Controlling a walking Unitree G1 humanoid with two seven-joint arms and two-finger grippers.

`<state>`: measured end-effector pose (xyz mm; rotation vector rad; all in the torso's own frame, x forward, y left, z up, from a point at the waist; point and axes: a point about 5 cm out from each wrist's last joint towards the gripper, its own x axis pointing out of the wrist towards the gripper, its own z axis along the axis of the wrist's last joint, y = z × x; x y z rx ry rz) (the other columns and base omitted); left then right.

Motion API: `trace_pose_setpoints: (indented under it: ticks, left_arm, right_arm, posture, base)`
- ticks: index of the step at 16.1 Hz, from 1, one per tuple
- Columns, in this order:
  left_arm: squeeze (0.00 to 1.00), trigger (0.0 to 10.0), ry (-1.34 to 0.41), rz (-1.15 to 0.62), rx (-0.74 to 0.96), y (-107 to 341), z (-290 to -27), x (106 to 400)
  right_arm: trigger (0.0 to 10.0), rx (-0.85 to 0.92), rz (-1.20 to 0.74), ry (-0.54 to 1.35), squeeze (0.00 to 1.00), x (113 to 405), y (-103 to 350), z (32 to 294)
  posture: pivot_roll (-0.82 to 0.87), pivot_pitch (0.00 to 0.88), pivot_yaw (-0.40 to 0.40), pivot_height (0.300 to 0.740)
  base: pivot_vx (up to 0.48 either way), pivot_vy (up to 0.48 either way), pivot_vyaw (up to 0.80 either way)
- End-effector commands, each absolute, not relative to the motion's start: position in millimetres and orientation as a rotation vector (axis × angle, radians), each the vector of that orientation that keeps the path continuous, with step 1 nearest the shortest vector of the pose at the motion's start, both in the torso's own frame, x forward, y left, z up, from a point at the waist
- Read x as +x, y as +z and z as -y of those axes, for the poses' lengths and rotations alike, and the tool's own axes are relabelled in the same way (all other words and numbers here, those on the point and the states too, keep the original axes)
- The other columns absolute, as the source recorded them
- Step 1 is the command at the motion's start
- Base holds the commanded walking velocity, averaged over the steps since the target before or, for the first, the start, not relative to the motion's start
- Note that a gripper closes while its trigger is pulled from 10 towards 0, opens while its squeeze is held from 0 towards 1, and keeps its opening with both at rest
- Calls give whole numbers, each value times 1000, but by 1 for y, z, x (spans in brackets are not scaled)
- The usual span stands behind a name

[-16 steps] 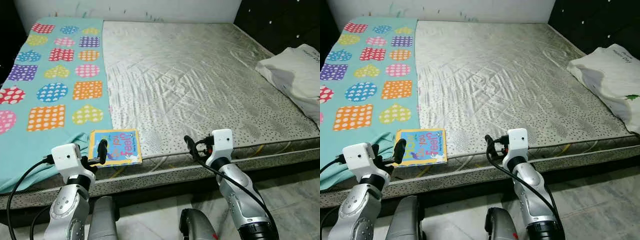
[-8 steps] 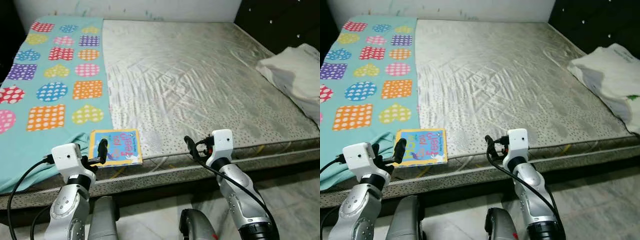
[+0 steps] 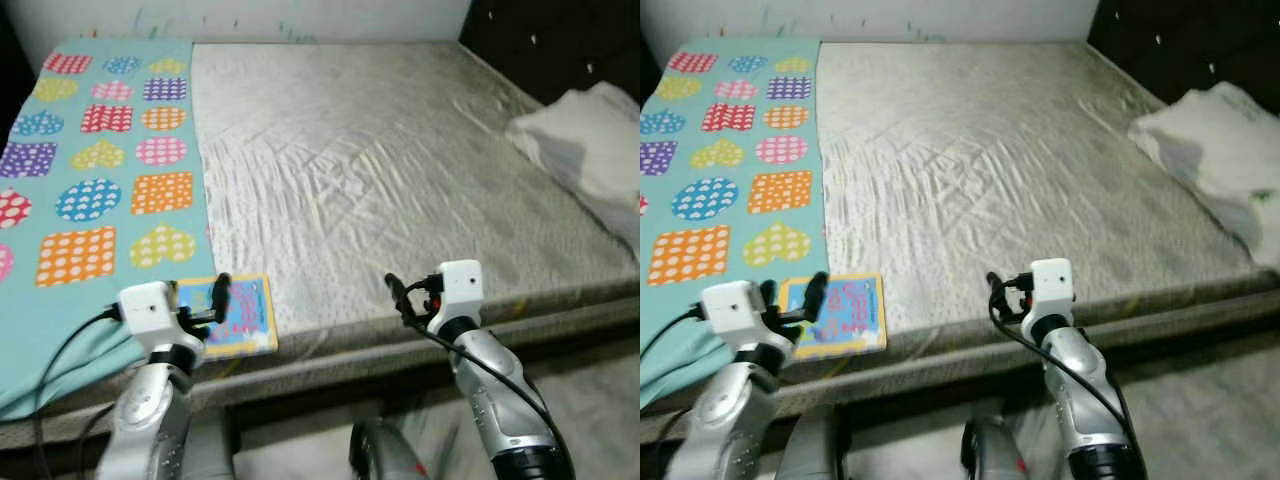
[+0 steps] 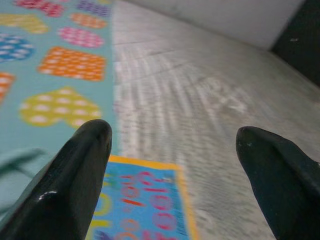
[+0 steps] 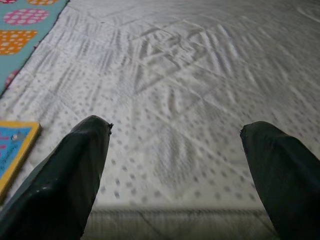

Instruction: Clean up the room

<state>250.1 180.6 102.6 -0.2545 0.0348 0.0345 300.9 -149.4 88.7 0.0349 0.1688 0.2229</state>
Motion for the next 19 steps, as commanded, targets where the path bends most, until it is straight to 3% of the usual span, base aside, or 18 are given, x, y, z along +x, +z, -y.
trace_pose_setpoints:
  ticks: [1,10,19]
  left_arm:
    - [0,10000,47,-32,-255,103,-184,249]
    - [0,10000,49,-47,-271,101,-182,251]
    - [0,10000,48,-47,-276,101,-180,251]
  right_arm:
    - [10000,36,-166,247,0,302,91,142]
    - [10000,34,-170,244,0,302,90,143]
    - [10000,25,-171,252,0,302,89,144]
  posture:
    - [-48,91,-89,585]
    - [-49,89,-88,585]
    - [-49,86,-91,585]
  base:
    - [319,0,0]
    - [30,0,0]
    - [0,438,0]
